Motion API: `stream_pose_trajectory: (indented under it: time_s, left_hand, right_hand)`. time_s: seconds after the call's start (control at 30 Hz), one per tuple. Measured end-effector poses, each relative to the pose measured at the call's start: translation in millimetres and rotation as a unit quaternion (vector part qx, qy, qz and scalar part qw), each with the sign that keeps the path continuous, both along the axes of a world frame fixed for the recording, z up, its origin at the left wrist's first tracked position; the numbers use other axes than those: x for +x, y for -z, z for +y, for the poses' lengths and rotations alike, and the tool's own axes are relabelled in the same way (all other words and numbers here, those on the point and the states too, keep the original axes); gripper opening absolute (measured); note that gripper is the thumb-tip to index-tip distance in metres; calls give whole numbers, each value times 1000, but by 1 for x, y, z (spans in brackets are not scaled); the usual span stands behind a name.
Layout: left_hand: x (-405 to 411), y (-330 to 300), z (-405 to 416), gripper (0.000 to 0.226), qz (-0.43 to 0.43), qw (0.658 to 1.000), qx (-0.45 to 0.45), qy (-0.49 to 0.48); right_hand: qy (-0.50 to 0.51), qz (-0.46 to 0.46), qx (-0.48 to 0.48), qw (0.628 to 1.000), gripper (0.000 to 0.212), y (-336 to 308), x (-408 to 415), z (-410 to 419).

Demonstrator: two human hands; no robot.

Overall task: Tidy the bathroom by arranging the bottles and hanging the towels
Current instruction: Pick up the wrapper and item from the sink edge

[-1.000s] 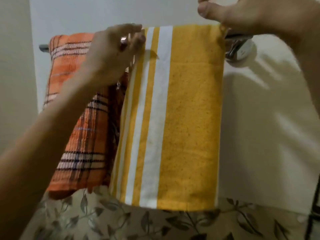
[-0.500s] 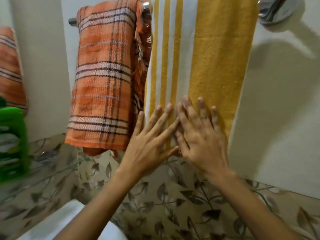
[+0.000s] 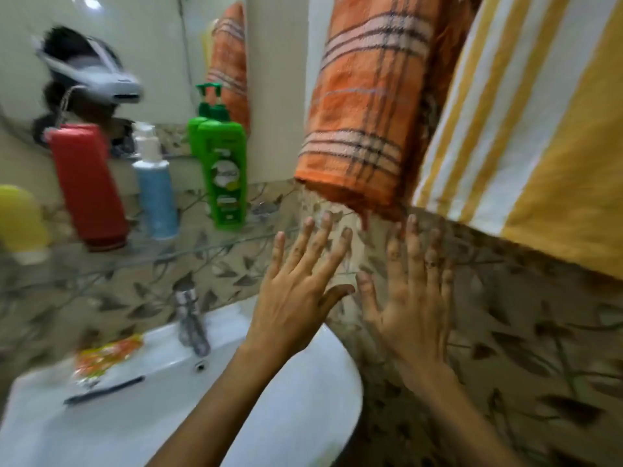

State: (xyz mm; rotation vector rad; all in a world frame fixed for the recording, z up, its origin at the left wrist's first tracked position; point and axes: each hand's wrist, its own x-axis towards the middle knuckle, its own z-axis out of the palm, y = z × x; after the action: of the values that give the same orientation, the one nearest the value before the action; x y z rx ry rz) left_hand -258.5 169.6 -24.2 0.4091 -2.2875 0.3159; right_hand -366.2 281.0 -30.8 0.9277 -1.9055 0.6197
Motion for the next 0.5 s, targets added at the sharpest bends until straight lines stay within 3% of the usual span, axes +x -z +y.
stream_pose_trajectory:
  time_s: [0.27,0.5]
  left_hand:
    - [125,52,-50,70,-30,965,134,-222]
    - [199,77,-72,77,-22,923,215,-320]
  right_hand:
    - [-161,-87,91,979,66,42,54,-78]
    - [-296,-116,139,938,64,66,112,-134]
